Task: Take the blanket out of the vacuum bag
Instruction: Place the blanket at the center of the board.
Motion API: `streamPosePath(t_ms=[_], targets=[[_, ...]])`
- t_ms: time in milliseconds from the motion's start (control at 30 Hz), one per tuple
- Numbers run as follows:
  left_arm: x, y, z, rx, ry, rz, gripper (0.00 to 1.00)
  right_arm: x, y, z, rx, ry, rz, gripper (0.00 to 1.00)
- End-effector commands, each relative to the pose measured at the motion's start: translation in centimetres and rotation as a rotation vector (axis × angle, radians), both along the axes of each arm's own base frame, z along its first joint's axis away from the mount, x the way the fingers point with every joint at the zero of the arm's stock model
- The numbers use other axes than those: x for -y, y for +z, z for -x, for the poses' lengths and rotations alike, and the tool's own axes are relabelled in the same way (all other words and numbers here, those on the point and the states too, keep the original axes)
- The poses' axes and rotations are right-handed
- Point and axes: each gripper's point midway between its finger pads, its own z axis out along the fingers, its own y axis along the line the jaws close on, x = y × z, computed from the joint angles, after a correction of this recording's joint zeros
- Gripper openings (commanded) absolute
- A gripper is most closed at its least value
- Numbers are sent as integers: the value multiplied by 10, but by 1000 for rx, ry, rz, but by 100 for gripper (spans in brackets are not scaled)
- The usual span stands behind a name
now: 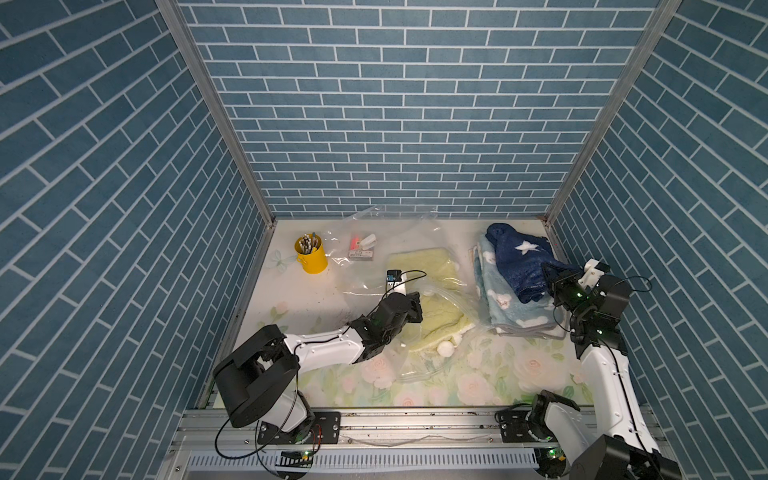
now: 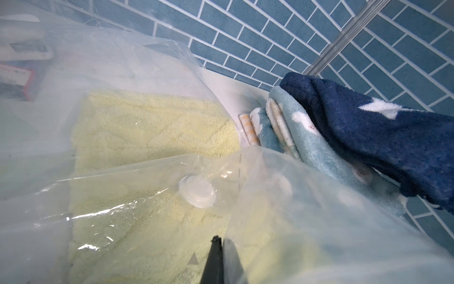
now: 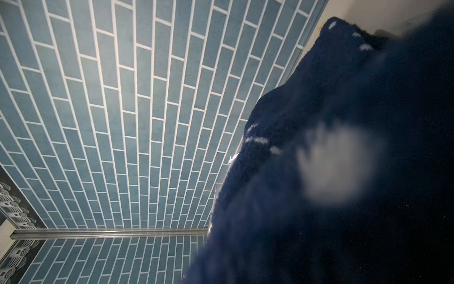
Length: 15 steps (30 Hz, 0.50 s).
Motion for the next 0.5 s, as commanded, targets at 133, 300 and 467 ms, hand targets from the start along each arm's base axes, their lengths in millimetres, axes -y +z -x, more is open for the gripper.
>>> streamPosePath(t_ms=[133,300,467], targets=[[-7,4,-1,26,12,8,0,-1,-35,34,-82,-15,104,37],[-8,9,-1,33,5,1,0,21,-54,50,-180,-93,293,64],[-15,22,-2,54,15,18,0,41,-32,74,-229,-176,493,77]])
